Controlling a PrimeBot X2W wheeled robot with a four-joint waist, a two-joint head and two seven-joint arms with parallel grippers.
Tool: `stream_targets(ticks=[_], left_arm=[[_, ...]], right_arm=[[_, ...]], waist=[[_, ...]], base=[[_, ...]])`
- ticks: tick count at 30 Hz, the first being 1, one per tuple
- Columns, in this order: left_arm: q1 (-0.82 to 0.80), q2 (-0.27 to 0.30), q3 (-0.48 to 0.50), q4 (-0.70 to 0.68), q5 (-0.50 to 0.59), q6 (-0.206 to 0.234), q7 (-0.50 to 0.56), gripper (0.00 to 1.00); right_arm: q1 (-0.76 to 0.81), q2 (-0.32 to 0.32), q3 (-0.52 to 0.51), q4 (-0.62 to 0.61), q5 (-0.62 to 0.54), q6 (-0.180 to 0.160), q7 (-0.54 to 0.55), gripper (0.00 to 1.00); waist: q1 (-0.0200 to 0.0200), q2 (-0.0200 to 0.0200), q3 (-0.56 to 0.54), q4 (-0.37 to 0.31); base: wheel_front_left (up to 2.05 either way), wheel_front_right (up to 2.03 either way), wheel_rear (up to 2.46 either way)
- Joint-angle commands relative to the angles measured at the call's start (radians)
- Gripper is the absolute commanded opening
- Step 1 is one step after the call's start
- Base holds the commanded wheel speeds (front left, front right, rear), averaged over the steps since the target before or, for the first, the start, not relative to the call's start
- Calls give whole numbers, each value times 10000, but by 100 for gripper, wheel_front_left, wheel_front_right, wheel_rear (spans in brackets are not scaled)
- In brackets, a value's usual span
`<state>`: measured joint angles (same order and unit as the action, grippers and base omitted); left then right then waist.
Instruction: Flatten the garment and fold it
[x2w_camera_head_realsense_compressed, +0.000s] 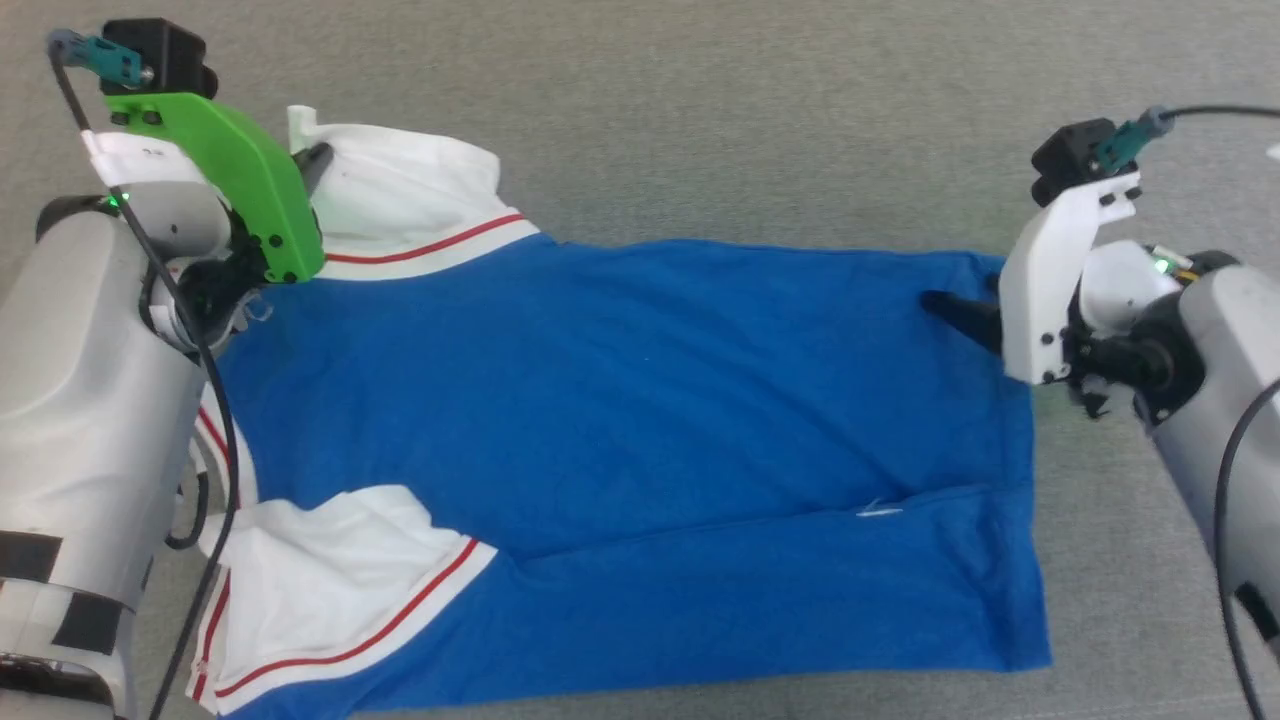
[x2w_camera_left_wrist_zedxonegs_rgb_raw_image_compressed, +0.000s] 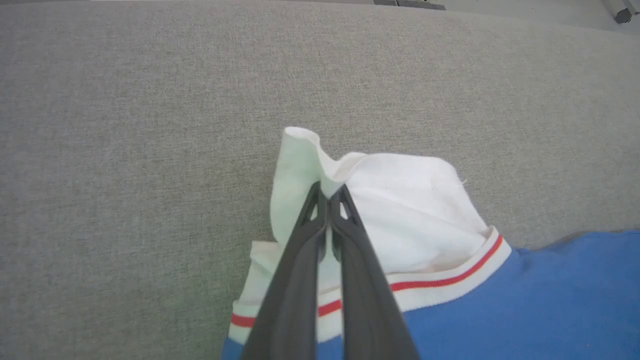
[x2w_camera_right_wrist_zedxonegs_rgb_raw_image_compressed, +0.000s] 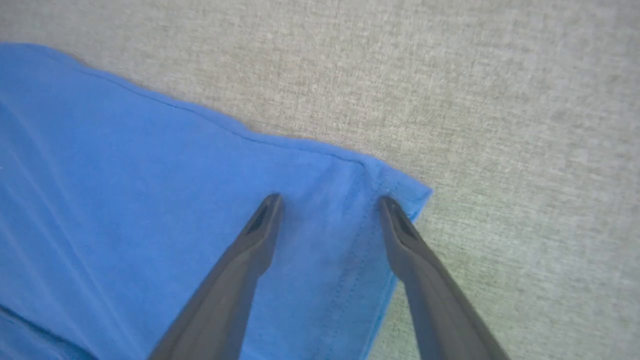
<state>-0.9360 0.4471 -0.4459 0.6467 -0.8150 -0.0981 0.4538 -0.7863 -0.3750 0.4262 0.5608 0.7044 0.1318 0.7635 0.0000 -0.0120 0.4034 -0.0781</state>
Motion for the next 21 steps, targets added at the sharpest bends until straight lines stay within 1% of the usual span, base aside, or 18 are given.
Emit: stream_targets(ticks=[1,2,3,6,9,11,16,21], left_arm=[[22,-85,-60,79,-112,-78,-131,0],[36,-123,-98,139,-124,-105,-177,0],[44,-152,-126,189,-139,-124,-207,0],[80,-219,-208,378,-214,-191,-319,0],[129,-236,-269,543,-289,-237,-444,0],[193,-236,-286,627,-359,-260,-573,0],[473,-17,-259,628,-515,-300,-1089,0],[1373,377,26,147,-930,-314,-1734,0]], right_arm=[[167,163,376,431,154,-11,452,61],[181,205,553,608,242,-11,692,22],[209,243,660,741,344,-11,860,0],[265,277,973,964,618,-11,1136,0],[221,201,1134,920,806,-11,906,0],[119,54,1204,762,853,-11,459,0],[-101,-446,1277,109,758,-11,-1307,0],[351,-820,1304,-433,855,-11,-2317,0]], waist=[[0,120,63,158],[0,120,44,188],[0,120,23,207],[0,120,-80,239],[0,120,-213,226],[0,120,-354,216],[0,120,-1010,172],[0,120,-1831,76]], base=[[0,0,0],[0,0,0],[0,0,0],[0,0,0],[0,0,0],[0,0,0],[0,0,0],[0,0,0]])
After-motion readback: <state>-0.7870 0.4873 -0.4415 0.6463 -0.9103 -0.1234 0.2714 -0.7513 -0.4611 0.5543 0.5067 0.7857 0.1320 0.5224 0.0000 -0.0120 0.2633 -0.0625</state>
